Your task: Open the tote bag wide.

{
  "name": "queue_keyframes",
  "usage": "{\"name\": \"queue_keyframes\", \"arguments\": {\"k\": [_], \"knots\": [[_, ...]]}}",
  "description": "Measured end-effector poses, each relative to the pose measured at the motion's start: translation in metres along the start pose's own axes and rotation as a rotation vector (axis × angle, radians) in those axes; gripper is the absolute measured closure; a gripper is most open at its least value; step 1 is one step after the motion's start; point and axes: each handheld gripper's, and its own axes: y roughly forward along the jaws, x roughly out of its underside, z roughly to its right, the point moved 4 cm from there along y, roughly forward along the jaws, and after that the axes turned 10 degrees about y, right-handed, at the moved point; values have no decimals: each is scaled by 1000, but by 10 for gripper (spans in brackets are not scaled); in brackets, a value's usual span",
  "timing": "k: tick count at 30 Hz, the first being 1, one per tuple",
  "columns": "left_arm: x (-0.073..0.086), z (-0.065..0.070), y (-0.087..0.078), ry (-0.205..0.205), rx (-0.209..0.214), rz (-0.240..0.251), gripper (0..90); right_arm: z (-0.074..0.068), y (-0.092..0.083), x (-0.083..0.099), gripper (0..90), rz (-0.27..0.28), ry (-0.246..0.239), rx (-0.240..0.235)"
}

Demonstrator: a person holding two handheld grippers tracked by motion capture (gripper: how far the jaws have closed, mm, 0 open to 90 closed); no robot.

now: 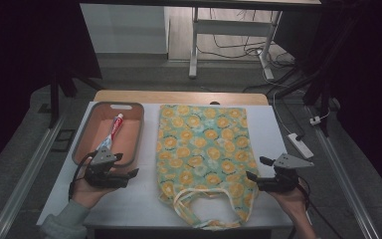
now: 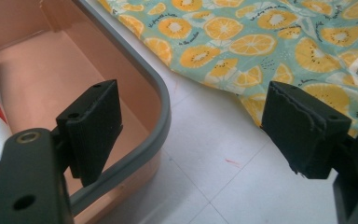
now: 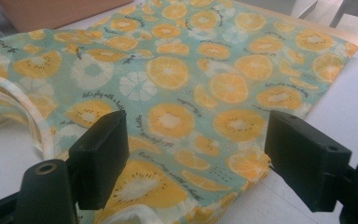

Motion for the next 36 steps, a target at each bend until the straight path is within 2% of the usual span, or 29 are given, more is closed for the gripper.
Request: {"name": "queue_keyframes", "arguments": {"k": [6,7,10,13,18,21,24,31,36], "knots": [[3,1,1,-1,3,-8,203,7,5,-2,237,23,9,5],[4,1,3,2,3,-23,201,9,10,-1,236,10,14,8],[5,2,4,0,7,-25,201,9,13,2,236,-5,17,-3],[5,1,3,-14,6,-17,202,8,12,2,237,0,26,-7],[9,2,4,-6,13,-21,202,7,9,-1,239,8,27,2],[7,1,2,-14,16,-12,203,0,7,-5,240,1,2,-2],[4,0,4,-3,16,-9,202,-5,6,-6,241,5,-1,-13],[9,1,2,-5,10,-20,203,-6,13,-8,250,13,-2,-26],[6,5,-5,10,-2,-13,204,-8,15,-10,255,9,-16,-33]]}}
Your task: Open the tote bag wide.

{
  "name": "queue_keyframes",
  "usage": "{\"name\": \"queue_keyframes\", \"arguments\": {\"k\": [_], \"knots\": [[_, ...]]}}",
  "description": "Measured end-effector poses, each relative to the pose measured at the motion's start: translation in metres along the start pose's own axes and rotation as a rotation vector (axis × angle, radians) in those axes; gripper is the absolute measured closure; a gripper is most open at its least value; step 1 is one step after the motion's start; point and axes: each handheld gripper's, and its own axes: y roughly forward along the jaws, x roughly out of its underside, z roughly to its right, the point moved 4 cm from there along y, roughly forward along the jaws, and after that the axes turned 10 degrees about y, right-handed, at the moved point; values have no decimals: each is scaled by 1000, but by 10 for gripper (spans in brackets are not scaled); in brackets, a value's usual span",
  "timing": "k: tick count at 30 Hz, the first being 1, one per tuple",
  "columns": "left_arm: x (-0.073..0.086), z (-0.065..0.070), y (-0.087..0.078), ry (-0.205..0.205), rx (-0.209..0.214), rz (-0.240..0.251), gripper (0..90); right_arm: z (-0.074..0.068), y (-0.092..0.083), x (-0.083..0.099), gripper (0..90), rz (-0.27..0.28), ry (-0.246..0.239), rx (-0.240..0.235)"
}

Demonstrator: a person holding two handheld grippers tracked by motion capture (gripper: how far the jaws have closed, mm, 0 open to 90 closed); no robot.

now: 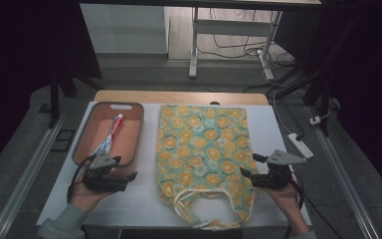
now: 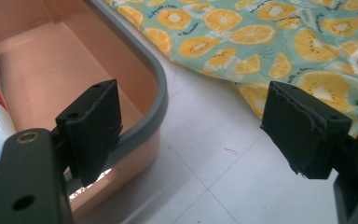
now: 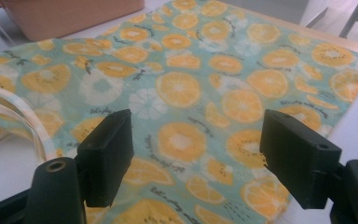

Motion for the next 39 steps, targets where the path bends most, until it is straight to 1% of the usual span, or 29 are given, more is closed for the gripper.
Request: {"name": "queue_keyframes", "arguments": {"k": [3,5,6,7,8,9,10,12,15,16,21,24,28,31,33,37,39], "knots": [[-5,3,-2,16,4,8,208,-5,1,-3,257,1,-17,-12],[-11,7,-3,27,28,14,210,-6,2,-3,257,-1,-22,-14],[-13,10,-3,38,32,19,210,-7,2,-4,257,2,-24,-21],[-16,13,-3,48,37,19,209,-9,3,-3,258,0,-8,-37],[-17,15,-3,56,43,18,209,-9,3,-3,258,0,-8,-37],[-20,19,-2,70,56,18,210,-9,4,-2,258,-5,-6,-38],[-21,21,-1,75,64,17,209,-12,5,1,259,-15,-16,-35],[-24,24,2,90,76,12,209,-12,6,2,260,-16,-16,-37],[-30,30,7,113,95,6,208,-14,10,2,261,-22,-13,-48],[-31,31,8,119,99,5,209,-16,12,1,261,-28,-23,-51],[-42,38,17,147,135,2,211,-23,19,0,262,-35,-38,-82],[-49,44,24,171,161,-2,213,-26,21,0,265,-39,-47,-84],[-58,60,38,232,223,-15,213,-30,22,-1,267,-42,-52,-98],[-63,72,49,281,270,-42,211,-31,23,0,268,-42,-54,-99],[-66,80,54,311,290,-53,211,-31,23,0,268,-43,-54,-99],[-70,95,61,349,319,-75,208,-33,24,2,267,-50,-56,-99],[-69,100,63,370,326,-92,207,-34,24,2,267,-50,-63,-99]]}}
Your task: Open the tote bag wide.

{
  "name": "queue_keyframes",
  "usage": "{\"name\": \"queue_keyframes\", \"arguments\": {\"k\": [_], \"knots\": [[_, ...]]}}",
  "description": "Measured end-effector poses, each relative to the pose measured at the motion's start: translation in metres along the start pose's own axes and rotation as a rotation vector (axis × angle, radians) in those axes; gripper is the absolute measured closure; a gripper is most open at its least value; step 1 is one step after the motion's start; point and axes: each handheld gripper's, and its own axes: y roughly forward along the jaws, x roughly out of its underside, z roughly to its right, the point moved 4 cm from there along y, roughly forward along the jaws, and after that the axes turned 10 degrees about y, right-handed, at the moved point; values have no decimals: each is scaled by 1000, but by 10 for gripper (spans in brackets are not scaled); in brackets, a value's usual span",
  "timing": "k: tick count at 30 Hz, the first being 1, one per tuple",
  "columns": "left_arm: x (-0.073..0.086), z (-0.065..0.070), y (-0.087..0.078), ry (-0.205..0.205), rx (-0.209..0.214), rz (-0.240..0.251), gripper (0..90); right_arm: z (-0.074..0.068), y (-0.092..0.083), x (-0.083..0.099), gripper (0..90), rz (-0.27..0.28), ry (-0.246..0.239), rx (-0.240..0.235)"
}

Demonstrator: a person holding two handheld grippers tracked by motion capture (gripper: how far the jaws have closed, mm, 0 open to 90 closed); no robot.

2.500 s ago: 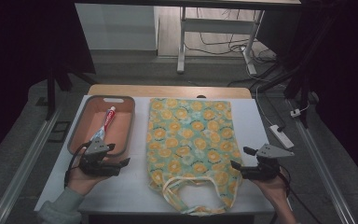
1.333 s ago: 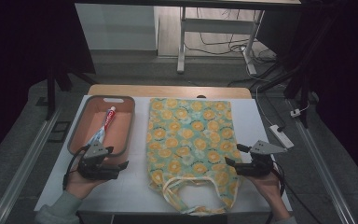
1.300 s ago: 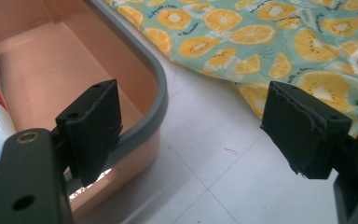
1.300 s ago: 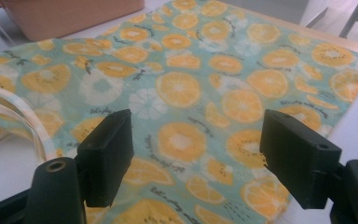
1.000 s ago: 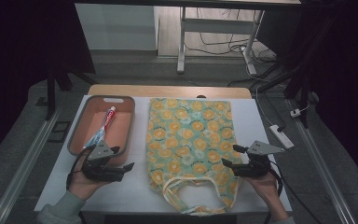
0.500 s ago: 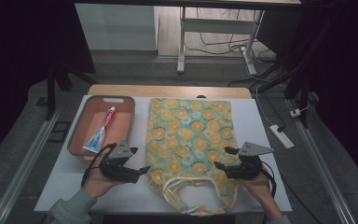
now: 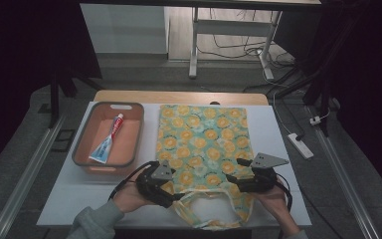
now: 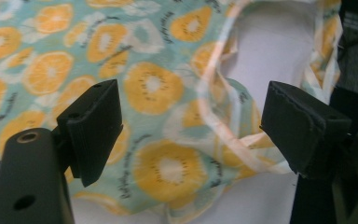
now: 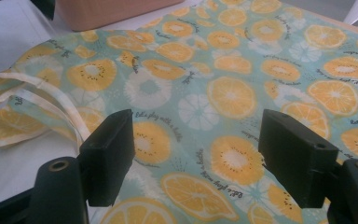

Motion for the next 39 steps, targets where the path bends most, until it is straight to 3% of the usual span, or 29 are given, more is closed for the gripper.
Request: {"name": "queue_keyframes", "arguments": {"k": [7,10,13,17,20,24,34,39], "knots": [[7,8,8,18,33,-62,209,0,-2,1,267,-1,2,5],[12,6,15,-2,34,-100,251,0,-1,2,267,-4,-1,5],[19,5,22,-22,64,-121,282,1,-1,2,267,-7,-5,9],[27,3,32,-44,103,-171,554,1,-1,3,268,-11,-3,11],[30,3,33,-48,97,-182,746,1,-2,3,268,-8,-8,15],[28,4,27,-46,104,-155,886,0,-4,2,269,-6,-11,18],[18,0,-15,-61,82,-4,890,0,-9,-2,272,7,-13,22],[11,-4,-31,-92,60,77,891,-5,-14,-8,272,28,-17,11]]}}
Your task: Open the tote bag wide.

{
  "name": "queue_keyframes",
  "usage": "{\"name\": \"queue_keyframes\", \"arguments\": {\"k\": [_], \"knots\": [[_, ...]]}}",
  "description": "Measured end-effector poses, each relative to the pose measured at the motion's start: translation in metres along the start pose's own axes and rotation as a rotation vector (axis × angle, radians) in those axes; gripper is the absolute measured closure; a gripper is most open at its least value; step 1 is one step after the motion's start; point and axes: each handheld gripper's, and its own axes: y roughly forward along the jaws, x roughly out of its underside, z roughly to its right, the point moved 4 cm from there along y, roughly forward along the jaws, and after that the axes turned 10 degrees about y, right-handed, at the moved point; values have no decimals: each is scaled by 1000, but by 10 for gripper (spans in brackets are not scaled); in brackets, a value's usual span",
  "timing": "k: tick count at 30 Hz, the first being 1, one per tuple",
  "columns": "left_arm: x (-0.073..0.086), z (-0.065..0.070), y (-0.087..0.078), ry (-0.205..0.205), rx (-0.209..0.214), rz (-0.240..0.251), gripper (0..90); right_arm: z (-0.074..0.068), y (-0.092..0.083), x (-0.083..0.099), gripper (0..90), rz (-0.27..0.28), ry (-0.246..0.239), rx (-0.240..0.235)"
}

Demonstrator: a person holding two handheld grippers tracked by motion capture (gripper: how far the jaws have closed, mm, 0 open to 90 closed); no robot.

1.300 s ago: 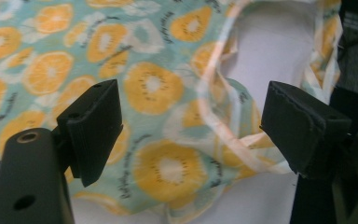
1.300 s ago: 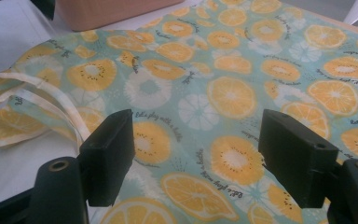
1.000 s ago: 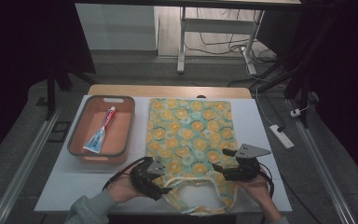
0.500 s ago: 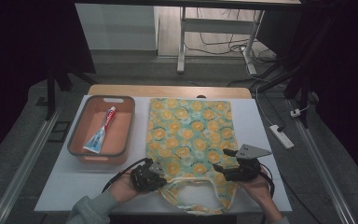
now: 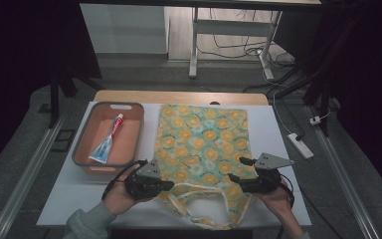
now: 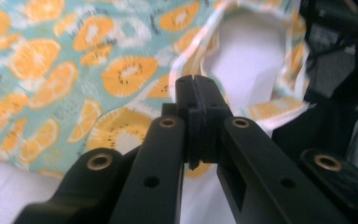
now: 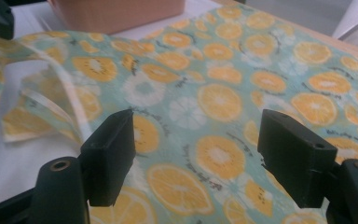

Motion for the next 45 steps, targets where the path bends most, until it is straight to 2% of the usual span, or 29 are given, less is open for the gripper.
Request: {"name": "queue_keyframes", "arguments": {"k": [3,4,5,6,7,8,10,13,14,16,17,18,19,22,26,32,34,35,36,37,38,40,41,42,43,44,45], "knots": [[-9,-2,-10,-8,-21,57,891,-7,-2,-6,272,6,-13,-16],[-15,-4,-15,-10,-27,86,891,-15,-2,-10,273,7,-24,-37],[-15,-4,-15,-10,-27,86,891,-15,-2,-10,273,7,-24,-37],[-18,-6,-18,-12,-31,103,891,-25,-1,-13,272,-2,-43,-67],[-21,-7,-20,-14,-34,118,891,-25,-1,-13,272,-2,-43,-67],[-23,-9,-22,-17,-37,130,891,-37,1,-16,272,-21,-65,-108],[-25,-11,-22,-18,-32,132,890,-51,4,-17,269,-56,-104,-140],[-19,-10,-13,-9,-24,83,865,-65,10,-15,268,-92,-135,-179],[-16,-8,-9,-5,-2,61,799,-68,12,-14,268,-101,-147,-183],[-6,-3,-1,18,5,10,673,-70,15,-12,267,-116,-160,-180],[-1,0,2,27,6,-11,628,-70,16,-11,267,-117,-157,-182],[5,3,5,32,10,-28,628,-70,16,-11,267,-117,-157,-182],[11,7,9,52,13,-54,483,-67,15,-9,268,-117,-146,-178],[18,16,16,99,20,-83,298,-63,15,-8,268,-113,-134,-171],[16,29,24,174,55,-109,261,-58,15,-6,268,-111,-121,-161],[13,47,33,255,85,-131,270,-55,15,-4,269,-114,-112,-154],[15,49,40,273,65,-180,290,-55,16,-4,269,-115,-111,-153],[17,49,46,283,49,-219,322,-55,16,-4,269,-115,-111,-154],[19,49,48,290,45,-237,348,-55,16,-4,269,-117,-114,-154],[22,49,52,299,53,-252,443,-56,16,-4,269,-118,-116,-153],[23,49,53,302,59,-256,495,-56,16,-4,268,-118,-116,-153],[26,49,55,309,58,-267,563,-55,16,-3,269,-117,-113,-152],[27,49,55,312,56,-273,625,-54,16,-3,269,-116,-112,-150],[27,48,56,319,59,-281,625,-54,16,-3,269,-116,-112,-150],[28,48,56,317,65,-286,679,-54,16,-3,269,-116,-112,-148],[28,47,56,313,72,-286,736,-53,15,-3,269,-117,-110,-146],[28,47,55,312,77,-279,839,-53,15,-3,269,-116,-110,-145]]}}
